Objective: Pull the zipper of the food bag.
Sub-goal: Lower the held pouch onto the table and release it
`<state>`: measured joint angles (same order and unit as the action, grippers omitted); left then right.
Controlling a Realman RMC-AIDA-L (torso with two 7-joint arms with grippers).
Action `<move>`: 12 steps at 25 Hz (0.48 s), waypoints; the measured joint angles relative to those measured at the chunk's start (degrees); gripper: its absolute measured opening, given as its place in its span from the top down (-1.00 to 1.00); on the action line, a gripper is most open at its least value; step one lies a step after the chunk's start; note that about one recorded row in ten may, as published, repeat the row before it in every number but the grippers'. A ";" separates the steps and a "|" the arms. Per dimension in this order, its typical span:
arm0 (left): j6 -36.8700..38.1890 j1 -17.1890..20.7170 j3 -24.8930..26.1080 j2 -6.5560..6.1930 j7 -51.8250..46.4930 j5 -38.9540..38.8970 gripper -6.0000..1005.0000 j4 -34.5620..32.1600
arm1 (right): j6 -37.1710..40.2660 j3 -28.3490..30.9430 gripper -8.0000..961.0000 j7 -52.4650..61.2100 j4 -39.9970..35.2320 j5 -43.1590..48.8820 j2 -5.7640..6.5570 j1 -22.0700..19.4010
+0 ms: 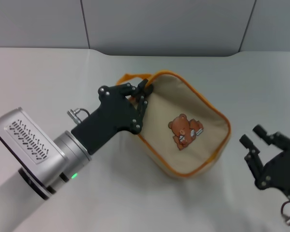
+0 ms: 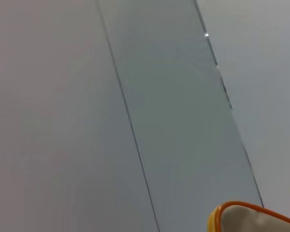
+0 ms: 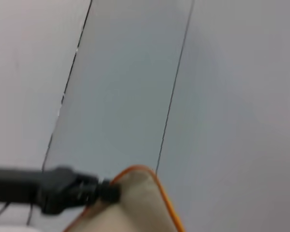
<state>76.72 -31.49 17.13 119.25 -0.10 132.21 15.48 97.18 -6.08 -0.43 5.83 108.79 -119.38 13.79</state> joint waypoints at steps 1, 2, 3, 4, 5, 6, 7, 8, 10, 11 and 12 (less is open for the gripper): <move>-0.53 0.64 0.16 0.01 -0.20 0.03 0.87 1.04 | 0.27 -0.07 0.59 2.52 -0.97 0.02 0.00 0.45; -1.04 1.83 0.28 0.02 -0.54 -0.14 0.87 2.93 | 0.61 -0.31 0.55 7.89 -3.24 0.13 0.01 1.48; -1.04 1.83 0.28 0.02 -0.54 -0.14 0.86 2.93 | 0.61 -0.31 0.51 7.89 -3.24 0.13 0.01 1.48; -1.30 2.75 0.34 0.03 -0.74 -0.14 0.86 4.41 | 0.71 -0.45 0.47 10.74 -4.43 0.18 0.03 2.01; -1.30 3.23 0.39 0.02 -1.04 -0.16 0.86 5.01 | 0.84 -0.68 0.43 13.65 -5.96 0.39 0.06 2.53; -1.24 3.71 0.40 0.03 -1.61 -0.12 0.86 5.67 | 1.00 -1.03 0.39 16.27 -7.43 0.71 0.07 2.96; -1.13 4.26 0.38 0.02 -2.10 -0.07 0.85 6.09 | 1.79 -2.23 0.35 21.88 -10.74 1.44 0.11 3.76; -0.94 4.67 0.29 0.01 -2.68 0.02 0.85 6.40 | 2.35 -3.26 0.31 24.83 -12.74 1.70 0.11 4.12; -0.07 5.56 -0.92 -0.23 -4.50 0.40 0.71 6.55 | 3.62 -6.37 0.15 31.81 -17.70 1.88 0.19 4.77; -0.07 5.56 -0.92 -0.23 -4.50 0.40 0.64 6.55 | 3.62 -6.37 0.07 31.81 -17.70 1.88 0.19 4.77; 2.10 5.88 -1.97 -0.86 -8.11 2.27 0.57 4.98 | 4.87 -10.42 -0.01 39.18 -23.00 1.93 0.45 5.41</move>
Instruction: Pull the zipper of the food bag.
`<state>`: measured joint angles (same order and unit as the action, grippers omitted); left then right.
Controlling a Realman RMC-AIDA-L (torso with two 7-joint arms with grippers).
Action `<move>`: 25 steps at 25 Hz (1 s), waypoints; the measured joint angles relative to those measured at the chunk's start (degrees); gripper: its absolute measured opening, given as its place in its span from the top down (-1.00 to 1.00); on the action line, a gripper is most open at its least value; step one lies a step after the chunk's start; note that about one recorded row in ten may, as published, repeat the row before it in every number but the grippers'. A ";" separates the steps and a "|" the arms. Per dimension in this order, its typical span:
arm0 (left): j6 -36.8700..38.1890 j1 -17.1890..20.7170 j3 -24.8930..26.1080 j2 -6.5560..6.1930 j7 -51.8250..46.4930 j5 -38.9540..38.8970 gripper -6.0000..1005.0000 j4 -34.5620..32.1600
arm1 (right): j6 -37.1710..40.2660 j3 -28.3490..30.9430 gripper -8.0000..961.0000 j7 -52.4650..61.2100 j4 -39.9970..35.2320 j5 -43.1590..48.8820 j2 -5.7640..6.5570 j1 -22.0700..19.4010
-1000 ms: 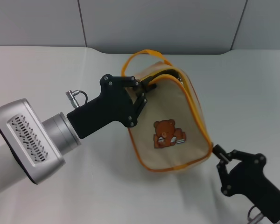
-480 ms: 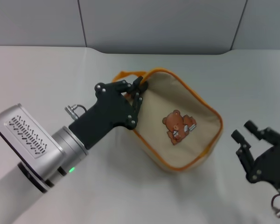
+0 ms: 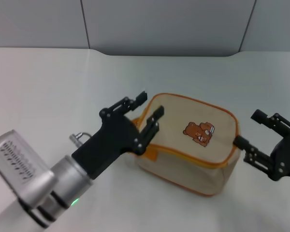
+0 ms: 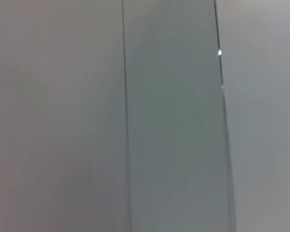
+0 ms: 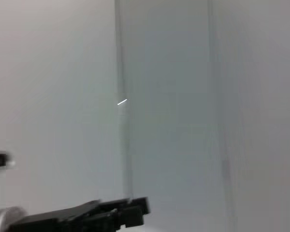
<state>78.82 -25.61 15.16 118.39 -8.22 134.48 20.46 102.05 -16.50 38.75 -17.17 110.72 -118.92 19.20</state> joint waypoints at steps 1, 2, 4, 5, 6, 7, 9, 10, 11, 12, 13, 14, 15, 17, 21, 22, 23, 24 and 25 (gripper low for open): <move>1.64 -0.03 -0.32 -0.42 -2.76 1.75 0.50 -1.76 | 0.00 0.00 -0.09 0.00 0.00 0.00 0.00 0.00; 1.64 -0.03 -0.32 -0.42 -2.76 1.75 0.43 -1.76 | 0.79 -2.91 -0.17 3.90 -2.89 0.02 0.33 0.25; 6.37 -0.71 -0.52 -1.15 -9.50 8.15 0.29 -6.76 | 2.52 -8.25 -0.30 10.13 -7.21 0.04 1.17 0.68; 9.33 -1.32 -0.51 -1.46 -13.11 11.73 0.21 -9.80 | 3.36 -10.47 -0.37 12.24 -8.67 0.05 1.59 0.90; 12.99 -2.06 -0.52 -1.64 -16.67 15.51 0.14 -13.81 | 4.40 -12.69 -0.43 13.95 -9.94 0.08 2.10 1.20; 15.52 -2.50 -0.53 -1.71 -18.85 18.00 0.07 -16.25 | 5.35 -14.42 -0.50 15.43 -10.85 0.19 2.52 1.60; 21.10 -3.43 -0.54 -1.58 -22.53 23.03 -0.11 -22.35 | 6.86 -16.35 -0.58 17.42 -12.10 0.53 3.08 2.30; 23.35 -3.70 -0.56 -1.45 -23.57 25.06 -0.20 -24.59 | 7.30 -16.69 -0.59 17.95 -12.44 0.95 3.18 2.63; 25.02 -3.83 -0.58 -1.30 -24.26 26.49 -0.29 -26.22 | 7.67 -16.93 -0.60 18.35 -12.74 1.51 3.22 3.02; 26.15 -3.88 -0.60 -1.23 -24.89 27.38 -0.38 -27.33 | 7.74 -16.94 -0.61 18.49 -12.82 2.14 3.24 3.44; 26.77 -3.86 -0.62 -1.17 -25.32 27.89 -0.43 -28.01 | 7.72 -16.96 -0.62 18.58 -12.85 2.65 3.24 3.79; 27.15 -3.70 -0.64 -1.17 -25.46 28.02 -0.48 -28.29 | 7.57 -16.97 -0.62 18.63 -12.88 3.00 3.19 4.09; 27.47 -3.40 -0.65 -1.14 -25.49 28.03 -0.53 -28.46 | 7.35 -16.99 -0.62 18.62 -12.96 3.13 3.01 4.29; 27.77 -2.87 -0.66 -1.09 -25.23 27.87 -0.53 -28.49 | 7.31 -16.97 -0.62 18.62 -13.00 3.14 2.92 4.29; 27.98 -2.51 -0.60 -1.06 -25.10 27.77 -0.53 -28.53 | 6.84 -16.69 -0.62 18.59 -13.05 3.17 2.84 4.31; 27.99 -2.50 -0.53 -1.03 -25.10 27.77 -0.53 -28.54 | 6.55 -16.62 -0.62 18.59 -13.06 3.18 2.83 4.31; 28.03 -2.50 -0.44 -0.91 -25.05 27.77 -0.53 -28.55 | 5.97 -16.55 -0.62 18.59 -13.07 3.19 2.79 4.26; 28.03 -2.50 -0.44 -0.91 -25.05 27.77 -0.53 -28.55 | 5.97 -16.55 -0.62 18.59 -13.07 3.19 2.79 4.26; 28.03 -2.50 -0.42 -0.83 -25.02 27.77 -0.53 -28.56 | 5.80 -16.55 -0.62 18.54 -13.08 3.19 2.74 4.20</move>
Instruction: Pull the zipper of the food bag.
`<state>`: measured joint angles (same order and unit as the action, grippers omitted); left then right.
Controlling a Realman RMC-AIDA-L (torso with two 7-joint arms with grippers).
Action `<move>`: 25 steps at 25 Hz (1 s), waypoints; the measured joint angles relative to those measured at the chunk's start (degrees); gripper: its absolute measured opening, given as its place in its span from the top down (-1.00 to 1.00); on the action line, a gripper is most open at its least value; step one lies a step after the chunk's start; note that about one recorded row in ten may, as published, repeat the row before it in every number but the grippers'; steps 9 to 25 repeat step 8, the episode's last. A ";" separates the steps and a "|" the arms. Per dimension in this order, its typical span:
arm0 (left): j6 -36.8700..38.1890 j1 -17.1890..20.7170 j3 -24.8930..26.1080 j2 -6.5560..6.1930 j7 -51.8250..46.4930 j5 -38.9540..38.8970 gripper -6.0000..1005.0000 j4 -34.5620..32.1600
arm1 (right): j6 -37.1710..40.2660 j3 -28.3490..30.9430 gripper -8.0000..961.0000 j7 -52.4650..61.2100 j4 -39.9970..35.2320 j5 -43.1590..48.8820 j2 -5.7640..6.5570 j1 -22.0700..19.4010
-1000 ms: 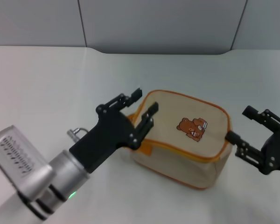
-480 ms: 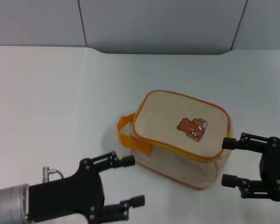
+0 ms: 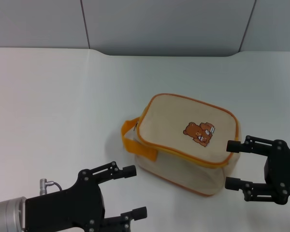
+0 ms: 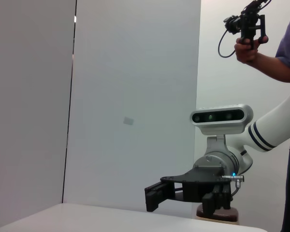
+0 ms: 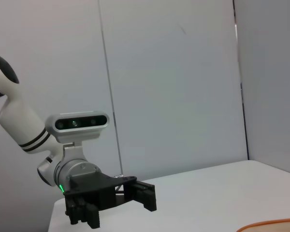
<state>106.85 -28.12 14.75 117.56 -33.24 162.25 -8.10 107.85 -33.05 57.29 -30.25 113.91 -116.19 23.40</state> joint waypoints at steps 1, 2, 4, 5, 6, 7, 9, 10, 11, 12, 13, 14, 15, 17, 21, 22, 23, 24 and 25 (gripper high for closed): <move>-0.01 -0.01 0.00 0.09 0.02 0.00 -0.53 -0.01 | -0.11 0.00 -0.62 -0.10 -0.01 0.00 -0.05 -0.09; -0.07 -0.04 0.03 0.13 0.03 0.00 -0.53 -0.01 | -0.15 0.00 -0.62 -0.17 -0.02 -0.03 -0.10 -0.18; -0.12 -0.05 0.05 0.16 0.05 0.00 -0.53 -0.02 | -0.17 0.03 -0.62 -0.21 -0.03 -0.24 -0.10 -0.29; -0.18 -0.07 0.10 0.21 0.09 0.00 -0.53 -0.03 | -0.18 0.12 -0.62 -0.24 -0.04 -0.34 -0.10 -0.30; -0.19 -0.08 0.17 0.28 0.43 0.00 -0.53 -0.04 | -0.22 0.33 -0.62 -0.26 -0.05 -0.43 -0.15 -0.31; -0.19 -0.08 0.17 0.28 0.43 0.00 -0.53 -0.04 | -0.26 0.51 -0.62 -0.29 -0.06 -0.47 -0.19 -0.31; -0.19 -0.08 0.17 0.28 0.43 0.00 -0.53 -0.04 | -0.40 0.71 -0.62 -0.33 -0.07 -0.50 -0.28 -0.31; -0.19 -0.08 0.17 0.28 0.43 0.00 -0.53 -0.04 | -0.40 0.71 -0.62 -0.33 -0.07 -0.50 -0.28 -0.31; -0.19 -0.08 0.17 0.28 0.43 0.00 -0.53 -0.04 | -0.40 0.71 -0.62 -0.33 -0.07 -0.50 -0.28 -0.31; -0.19 -0.08 0.17 0.28 0.43 0.00 -0.53 -0.04 | -0.40 0.71 -0.62 -0.33 -0.07 -0.50 -0.28 -0.31; -0.19 -0.08 0.17 0.28 0.43 0.00 -0.53 -0.04 | -0.40 0.71 -0.62 -0.33 -0.07 -0.50 -0.28 -0.31; -0.19 -0.08 0.17 0.28 0.43 0.00 -0.53 -0.04 | -0.40 0.71 -0.62 -0.33 -0.07 -0.50 -0.28 -0.31; -0.19 -0.08 0.17 0.28 0.43 0.00 -0.53 -0.04 | -0.40 0.71 -0.62 -0.33 -0.07 -0.50 -0.28 -0.31; -0.19 -0.08 0.17 0.28 0.43 0.00 -0.53 -0.04 | -0.40 0.71 -0.62 -0.33 -0.07 -0.50 -0.28 -0.31; -0.19 -0.08 0.17 0.28 0.43 0.00 -0.53 -0.04 | -0.40 0.71 -0.62 -0.33 -0.07 -0.50 -0.28 -0.31; -0.19 -0.08 0.17 0.28 0.43 0.00 -0.53 -0.04 | -0.40 0.71 -0.62 -0.33 -0.07 -0.50 -0.28 -0.31; -0.19 -0.08 0.17 0.28 0.43 0.00 -0.53 -0.04 | -0.40 0.71 -0.62 -0.33 -0.07 -0.50 -0.28 -0.31; -0.19 -0.08 0.17 0.28 0.43 0.00 -0.53 -0.04 | -0.40 0.71 -0.62 -0.33 -0.07 -0.50 -0.28 -0.31; -0.19 -0.08 0.17 0.28 0.43 0.00 -0.53 -0.04 | -0.40 0.71 -0.62 -0.33 -0.07 -0.50 -0.28 -0.31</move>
